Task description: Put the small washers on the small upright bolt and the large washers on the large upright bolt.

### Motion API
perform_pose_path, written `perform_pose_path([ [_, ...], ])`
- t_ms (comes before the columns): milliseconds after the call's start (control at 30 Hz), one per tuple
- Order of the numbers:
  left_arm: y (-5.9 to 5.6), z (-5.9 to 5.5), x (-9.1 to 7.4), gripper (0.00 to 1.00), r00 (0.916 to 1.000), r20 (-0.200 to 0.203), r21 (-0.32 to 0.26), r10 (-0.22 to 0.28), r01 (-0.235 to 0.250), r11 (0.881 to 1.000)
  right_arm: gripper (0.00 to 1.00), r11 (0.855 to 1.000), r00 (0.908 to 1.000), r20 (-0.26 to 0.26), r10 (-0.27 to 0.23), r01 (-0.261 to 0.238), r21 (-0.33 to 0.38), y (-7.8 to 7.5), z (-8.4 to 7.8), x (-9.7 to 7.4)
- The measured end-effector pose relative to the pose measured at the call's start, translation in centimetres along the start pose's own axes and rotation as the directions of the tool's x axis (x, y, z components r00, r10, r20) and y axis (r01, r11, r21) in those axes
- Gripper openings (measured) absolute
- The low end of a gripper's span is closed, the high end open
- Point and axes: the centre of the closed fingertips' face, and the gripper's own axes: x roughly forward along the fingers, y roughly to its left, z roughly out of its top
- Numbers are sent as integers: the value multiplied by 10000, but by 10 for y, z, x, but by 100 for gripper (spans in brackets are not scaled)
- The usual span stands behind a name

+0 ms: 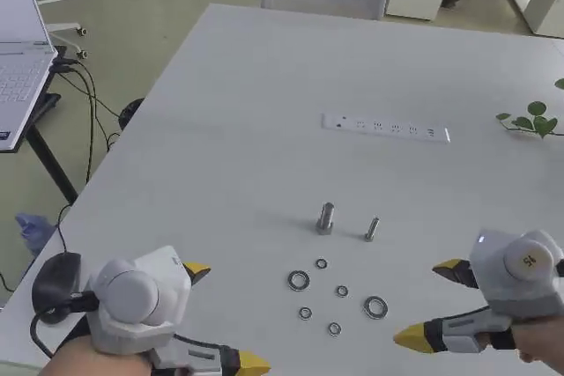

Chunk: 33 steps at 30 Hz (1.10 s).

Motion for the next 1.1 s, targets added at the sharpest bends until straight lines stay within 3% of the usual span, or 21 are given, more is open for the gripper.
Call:
perform_pose_path([
  [233,-4,3,8,92,10000,75,-38,-15,15,10000,83,9983,9991,-417,64,-88,-574,-5,2,7],
  [367,-3,3,9,93,9999,13,365,110,-111,9993,83,9941,9986,-519,21,-77,-1082,-9,11,9],
  [600,-4,5,7,92,10000,-3,593,76,-76,9982,77,9769,9954,-942,189,-385,-2102,-11,20,21],
  [967,-7,-4,8,89,9999,-126,501,-44,50,9987,71,9322,9728,-2271,451,-1227,-3406,-6,2,52],
  [1100,-11,-5,8,88,9998,-120,529,-150,156,9985,66,9289,9679,-2462,504,-1360,-3445,-10,-4,60],
])
